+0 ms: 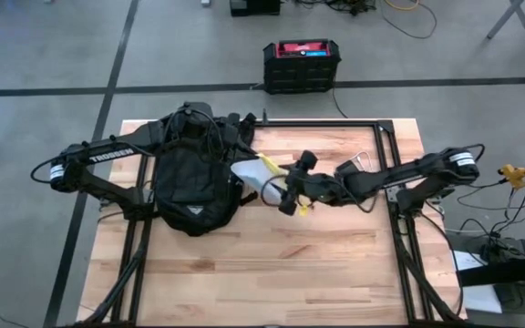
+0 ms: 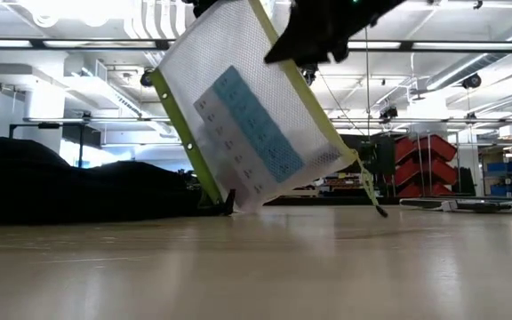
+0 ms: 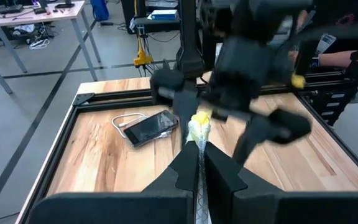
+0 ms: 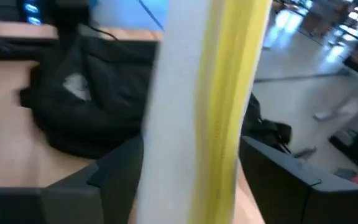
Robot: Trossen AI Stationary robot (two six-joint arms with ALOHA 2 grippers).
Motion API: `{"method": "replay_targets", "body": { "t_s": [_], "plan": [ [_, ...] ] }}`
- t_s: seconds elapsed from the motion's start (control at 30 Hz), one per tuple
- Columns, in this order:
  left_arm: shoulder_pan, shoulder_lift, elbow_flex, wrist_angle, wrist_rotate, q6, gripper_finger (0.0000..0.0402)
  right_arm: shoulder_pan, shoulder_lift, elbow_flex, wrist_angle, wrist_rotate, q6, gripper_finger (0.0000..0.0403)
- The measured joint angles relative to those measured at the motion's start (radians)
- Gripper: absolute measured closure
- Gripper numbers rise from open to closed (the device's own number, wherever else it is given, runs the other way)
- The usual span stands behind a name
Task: Unpack backpack
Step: Put the zip bag into the black backpack
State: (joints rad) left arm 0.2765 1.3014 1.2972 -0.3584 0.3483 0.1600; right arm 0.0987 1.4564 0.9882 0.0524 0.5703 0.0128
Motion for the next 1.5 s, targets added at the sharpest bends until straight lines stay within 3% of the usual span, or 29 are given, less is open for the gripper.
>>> {"method": "replay_targets", "body": {
  "t_s": [0.13, 0.23, 0.33, 0.47, 0.5, 0.7, 1.13, 1.27, 1.5],
  "plan": [
    [-0.029, 0.000, 0.000, -0.010, 0.040, 0.015, 0.0402, -0.041, 0.057, 0.000, 0.054, 0.006, 0.009, 0.0125],
    [-0.052, 0.000, -0.001, -0.017, 0.043, 0.017, 0.0402, -0.052, 0.077, 0.000, 0.052, -0.006, 0.042, 0.0144],
    [-0.055, -0.003, -0.001, -0.060, 0.046, 0.015, 0.0402, -0.050, 0.076, 0.000, 0.007, -0.028, 0.048, 0.0212],
    [-0.056, -0.008, 0.000, -0.175, 0.065, 0.011, 0.0402, -0.034, 0.066, 0.000, -0.047, -0.057, 0.036, 0.0365],
    [-0.061, -0.008, 0.000, -0.205, 0.065, 0.006, 0.0402, -0.027, 0.063, 0.000, -0.054, -0.056, 0.025, 0.0382],
    [-0.093, -0.007, -0.002, -0.428, 0.052, -0.088, 0.0395, 0.006, 0.017, 0.000, -0.207, -0.054, 0.068, 0.0400],
    [-0.321, -0.006, -0.195, -0.703, -0.199, -0.543, 0.0359, 0.056, -0.194, -0.002, -0.645, 0.062, 0.234, 0.0402],
    [-0.369, -0.007, -0.268, -0.809, -0.287, -0.682, 0.0340, 0.058, -0.220, -0.002, -0.684, 0.057, 0.274, 0.0403],
    [-0.413, -0.004, -0.408, -0.794, -0.258, -0.732, 0.0294, 0.061, -0.197, -0.009, -0.682, 0.044, 0.288, 0.0403]
  ]
}}
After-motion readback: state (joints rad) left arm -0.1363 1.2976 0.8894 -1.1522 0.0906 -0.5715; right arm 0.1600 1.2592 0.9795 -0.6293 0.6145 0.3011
